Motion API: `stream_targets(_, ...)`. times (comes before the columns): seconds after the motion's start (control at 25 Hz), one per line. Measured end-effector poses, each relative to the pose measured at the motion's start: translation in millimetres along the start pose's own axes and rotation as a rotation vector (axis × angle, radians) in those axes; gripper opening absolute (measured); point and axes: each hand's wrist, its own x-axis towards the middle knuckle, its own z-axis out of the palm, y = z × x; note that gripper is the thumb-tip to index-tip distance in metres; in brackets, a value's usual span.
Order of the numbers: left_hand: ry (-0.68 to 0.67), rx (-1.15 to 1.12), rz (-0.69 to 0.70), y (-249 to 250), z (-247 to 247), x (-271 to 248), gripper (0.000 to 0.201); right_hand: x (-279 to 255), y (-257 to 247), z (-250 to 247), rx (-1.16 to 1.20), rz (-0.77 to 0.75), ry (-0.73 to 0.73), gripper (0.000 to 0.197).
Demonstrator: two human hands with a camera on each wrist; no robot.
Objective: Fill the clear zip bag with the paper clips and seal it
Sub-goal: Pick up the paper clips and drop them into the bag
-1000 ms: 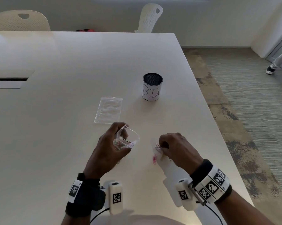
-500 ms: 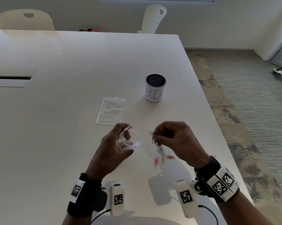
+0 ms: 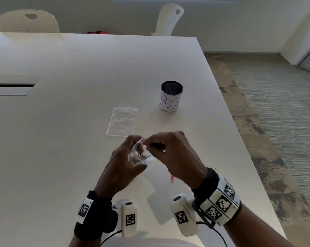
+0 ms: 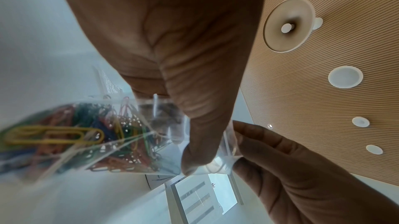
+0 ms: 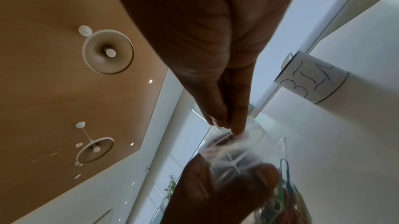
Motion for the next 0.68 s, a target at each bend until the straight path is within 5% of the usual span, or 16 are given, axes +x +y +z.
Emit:
stream_targets(0.16,-0.004,-0.026,0.014,-3,1,-1,0.053,-1,25,-29,-0.053,0.088,0.043,0.012)
stream_targets(0.24,-0.008,-0.031,0.013,-4,2,0,0.053,-7,45,-40,-0.154,0.2,-0.057,0.012)
stream_targets(0.4,-0.026,-0.022,0.021,-8,4,3,0.059,-26,63,-37,-0.446,0.322,-0.347,0.041)
stream_targets(0.52,-0.029,-0.019,0.013,-8,4,4,0.06,-37,61,-24,-0.532,0.332,-0.428,0.066)
stream_targets(0.68,-0.025,-0.01,0.003,-9,4,4,0.059,-39,61,-9,-0.449,0.325,-0.375,0.03)
